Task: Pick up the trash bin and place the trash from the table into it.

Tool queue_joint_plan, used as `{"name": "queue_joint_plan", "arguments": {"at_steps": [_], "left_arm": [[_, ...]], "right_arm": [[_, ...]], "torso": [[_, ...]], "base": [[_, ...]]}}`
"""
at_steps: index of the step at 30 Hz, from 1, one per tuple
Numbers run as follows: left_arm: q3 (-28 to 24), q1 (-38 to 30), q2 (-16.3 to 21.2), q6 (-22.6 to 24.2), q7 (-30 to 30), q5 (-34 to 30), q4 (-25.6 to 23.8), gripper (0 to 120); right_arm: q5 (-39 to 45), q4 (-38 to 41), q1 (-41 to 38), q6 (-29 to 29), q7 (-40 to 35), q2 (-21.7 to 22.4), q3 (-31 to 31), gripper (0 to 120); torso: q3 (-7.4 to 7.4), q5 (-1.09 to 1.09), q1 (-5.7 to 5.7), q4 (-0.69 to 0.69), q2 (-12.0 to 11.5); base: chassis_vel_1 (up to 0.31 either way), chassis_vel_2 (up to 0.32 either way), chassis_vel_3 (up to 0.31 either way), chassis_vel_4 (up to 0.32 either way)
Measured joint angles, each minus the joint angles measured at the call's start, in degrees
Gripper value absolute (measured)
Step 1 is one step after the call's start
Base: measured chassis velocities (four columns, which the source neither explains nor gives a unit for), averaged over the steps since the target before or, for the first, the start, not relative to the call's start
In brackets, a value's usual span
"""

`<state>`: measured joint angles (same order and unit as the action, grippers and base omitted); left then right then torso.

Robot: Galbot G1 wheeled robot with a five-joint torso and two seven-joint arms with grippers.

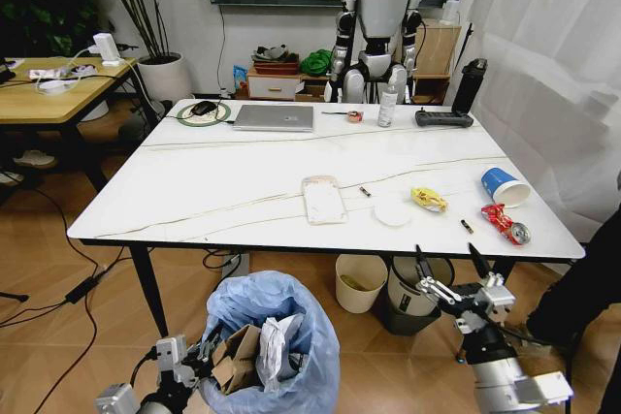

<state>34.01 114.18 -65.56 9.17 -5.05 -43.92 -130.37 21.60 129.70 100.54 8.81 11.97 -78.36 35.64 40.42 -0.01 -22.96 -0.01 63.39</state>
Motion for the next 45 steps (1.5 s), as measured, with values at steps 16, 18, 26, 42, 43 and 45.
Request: {"name": "queue_joint_plan", "arguments": {"at_steps": [16, 18, 26, 42, 43, 45], "left_arm": [[5.35, 5.99, -3.43, 0.36, 0.04, 1.21, -3.54, 0], [5.82, 7.47, -5.63, 0.27, 0.16, 2.24, -4.39, 0], [6.78, 9.72, -10.77, -0.61, 0.91, 5.52, -5.07, 0], [6.95, 10.45, -13.59, -0.15, 0.76, 7.06, -5.77, 0], [6.95, 10.45, -13.59, -0.15, 0.76, 7.06, -5.77, 0], [6.97, 10.44, -13.88, -0.19, 0.76, 7.24, -5.82, 0]], "right_arm": [[19.47, -3.88, -19.42, -16.84, -21.16, 25.33, -6.56, 100], [25.41, -5.36, -25.18, -24.55, -21.72, 26.18, -9.11, 100], [18.78, -9.72, -37.01, -35.49, -20.8, 23.51, -19.09, 100], [4.64, -21.1, -51.12, -34.85, -18.96, 17.02, -39.83, 100], [4.64, -21.1, -51.12, -34.85, -18.96, 17.02, -39.83, 100], [3.71, -22.64, -52.38, -34.82, -18.93, 15.5, -40.91, 100]], "torso": [[0.01, 0.03, -0.01, 0.01, -0.01], [0.01, 0.03, -0.01, 0.02, -0.01], [0.01, 0.02, -0.01, 0.02, -0.01], [0.01, 0.01, -0.01, 0.02, -0.01], [0.01, 0.01, -0.01, 0.02, -0.01], [0.01, 0.0, -0.02, 0.02, -0.01]], "base": [[0.003, 0.005, -0.007, -0.006], [0.0, 0.0, 0.0, 0.0], [0.0, 0.0, 0.0, 0.0], [0.0, 0.0, 0.0, 0.0], [0.0, 0.0, 0.0, 0.0], [0.0, 0.0, 0.0, 0.0]]}}
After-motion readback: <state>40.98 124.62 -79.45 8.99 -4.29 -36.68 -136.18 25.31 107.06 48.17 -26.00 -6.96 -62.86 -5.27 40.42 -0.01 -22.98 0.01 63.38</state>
